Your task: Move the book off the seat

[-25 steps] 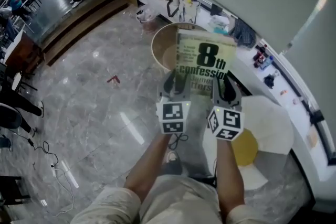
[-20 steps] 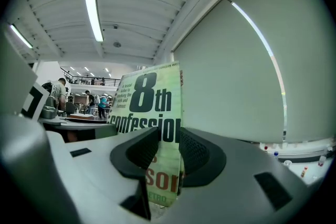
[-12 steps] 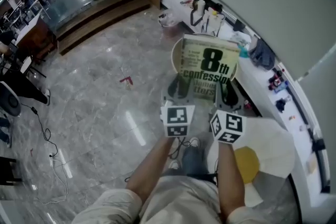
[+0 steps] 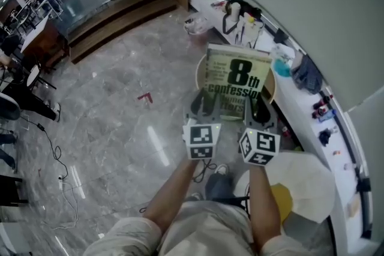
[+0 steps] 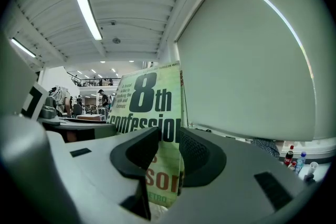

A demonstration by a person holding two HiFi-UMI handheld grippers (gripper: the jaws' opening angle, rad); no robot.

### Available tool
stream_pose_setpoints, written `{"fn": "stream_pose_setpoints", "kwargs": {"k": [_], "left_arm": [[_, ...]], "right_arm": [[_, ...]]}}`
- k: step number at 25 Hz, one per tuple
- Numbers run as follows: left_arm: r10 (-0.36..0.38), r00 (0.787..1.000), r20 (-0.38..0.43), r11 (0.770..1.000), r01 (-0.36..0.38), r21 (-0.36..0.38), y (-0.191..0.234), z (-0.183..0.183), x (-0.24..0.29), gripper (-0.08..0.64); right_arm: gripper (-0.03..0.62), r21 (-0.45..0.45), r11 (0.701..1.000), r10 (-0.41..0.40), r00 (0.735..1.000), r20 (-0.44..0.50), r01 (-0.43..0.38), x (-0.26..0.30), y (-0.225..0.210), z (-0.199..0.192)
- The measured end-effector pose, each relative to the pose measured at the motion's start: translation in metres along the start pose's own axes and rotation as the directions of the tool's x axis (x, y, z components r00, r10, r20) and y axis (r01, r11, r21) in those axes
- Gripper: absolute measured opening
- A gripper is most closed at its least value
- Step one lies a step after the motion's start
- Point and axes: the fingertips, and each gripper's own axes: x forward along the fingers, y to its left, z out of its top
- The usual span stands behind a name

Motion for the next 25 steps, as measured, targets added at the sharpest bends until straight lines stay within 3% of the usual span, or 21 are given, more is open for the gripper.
{"fn": "stream_pose_setpoints", "kwargs": {"k": [12, 25], "left_arm": [[0.035, 0.997, -0.071, 0.999, -0.035, 0.0, -0.022, -0.015, 0.119, 0.17], [0.003, 0.987, -0.162, 0.999, -0.01, -0.041, 0.008, -0.061, 0.188, 0.17]], "right_arm": [[0.117, 0.043, 0.998, 0.04, 0.997, -0.066, -0.037, 0.099, -0.078, -0.021], [0.117, 0.053, 0.999, 0.015, 0.986, -0.167, -0.006, 0.169, -0.085, -0.068]]}}
